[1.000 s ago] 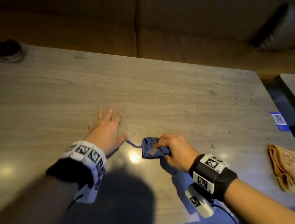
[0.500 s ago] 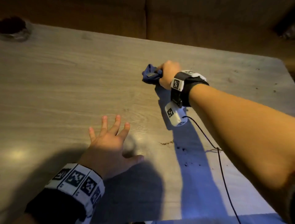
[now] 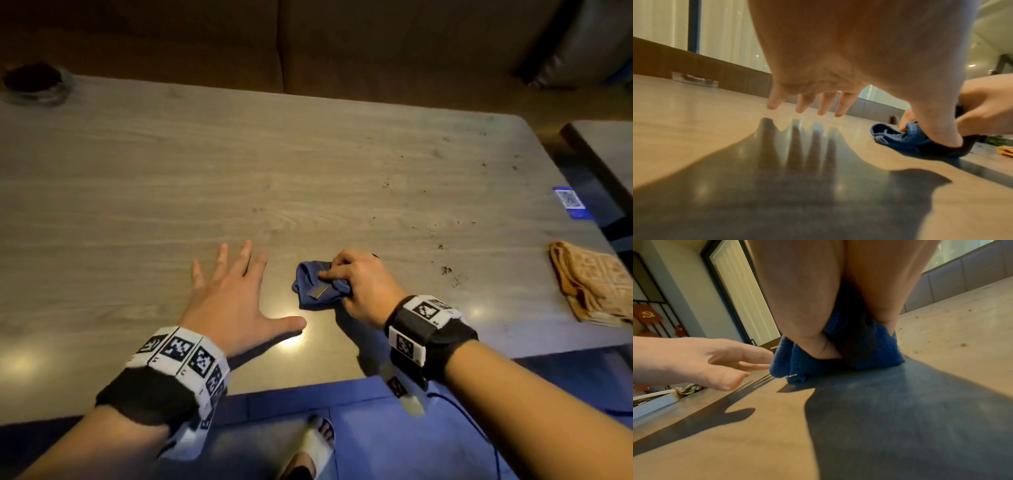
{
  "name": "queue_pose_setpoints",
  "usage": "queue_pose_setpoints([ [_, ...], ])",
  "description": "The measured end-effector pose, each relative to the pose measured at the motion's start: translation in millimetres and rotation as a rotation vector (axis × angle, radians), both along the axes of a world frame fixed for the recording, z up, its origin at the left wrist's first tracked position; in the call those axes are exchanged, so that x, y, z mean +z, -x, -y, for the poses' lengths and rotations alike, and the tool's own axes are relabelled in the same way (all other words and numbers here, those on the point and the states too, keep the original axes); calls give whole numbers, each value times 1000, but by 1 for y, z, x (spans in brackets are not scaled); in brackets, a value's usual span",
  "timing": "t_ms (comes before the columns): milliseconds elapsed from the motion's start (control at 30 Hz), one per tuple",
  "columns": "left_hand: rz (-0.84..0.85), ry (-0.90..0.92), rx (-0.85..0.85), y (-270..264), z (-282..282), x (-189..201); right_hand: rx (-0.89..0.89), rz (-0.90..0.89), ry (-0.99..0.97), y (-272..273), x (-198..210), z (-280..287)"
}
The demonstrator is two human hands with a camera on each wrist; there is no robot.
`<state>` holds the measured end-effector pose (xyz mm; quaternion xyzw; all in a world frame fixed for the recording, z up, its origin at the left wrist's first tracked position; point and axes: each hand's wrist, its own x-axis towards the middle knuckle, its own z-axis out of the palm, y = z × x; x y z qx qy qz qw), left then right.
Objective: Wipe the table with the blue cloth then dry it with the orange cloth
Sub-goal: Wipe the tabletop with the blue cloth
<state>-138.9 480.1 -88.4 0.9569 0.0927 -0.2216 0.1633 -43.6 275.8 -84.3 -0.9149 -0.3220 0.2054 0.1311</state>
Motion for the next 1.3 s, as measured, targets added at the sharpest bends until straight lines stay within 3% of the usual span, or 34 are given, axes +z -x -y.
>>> queue_pose_setpoints([
  [267, -214, -30, -103, 43, 17, 6, -38, -80, -83, 73, 2, 24],
  [333, -226, -44, -115, 38, 16, 5, -195, -106, -170, 61, 10, 27],
  [400, -253, -36, -105, 35, 16, 3, -445, 33, -292, 34, 22, 32],
  [467, -259, -38, -103, 35, 16, 2, -555, 193, -283, 9, 37, 37],
  [567, -245, -54, -105, 35, 16, 2, -502, 204, -111, 6, 44, 44],
  [700, -233, -59, -107, 36, 17, 3, -303, 60, 75, 55, 13, 56],
  [800, -226, -73, -107, 35, 16, 2, -253, 39, 2, 91, 0, 67],
  [967, -213, -66, -108, 35, 16, 0, -206, -81, -7, 132, 13, 77],
  [1067, -209, -65, -108, 36, 15, -1, -255, -187, -87, 121, 34, 71],
  [1167, -197, -58, -110, 36, 14, -1, -414, -37, -290, 78, 54, 39],
  [1233, -194, -55, -109, 37, 14, -1, -449, 92, -278, 33, 52, 8],
  [1300, -190, -58, -108, 37, 14, -2, -430, 83, -177, -10, 40, -24],
])
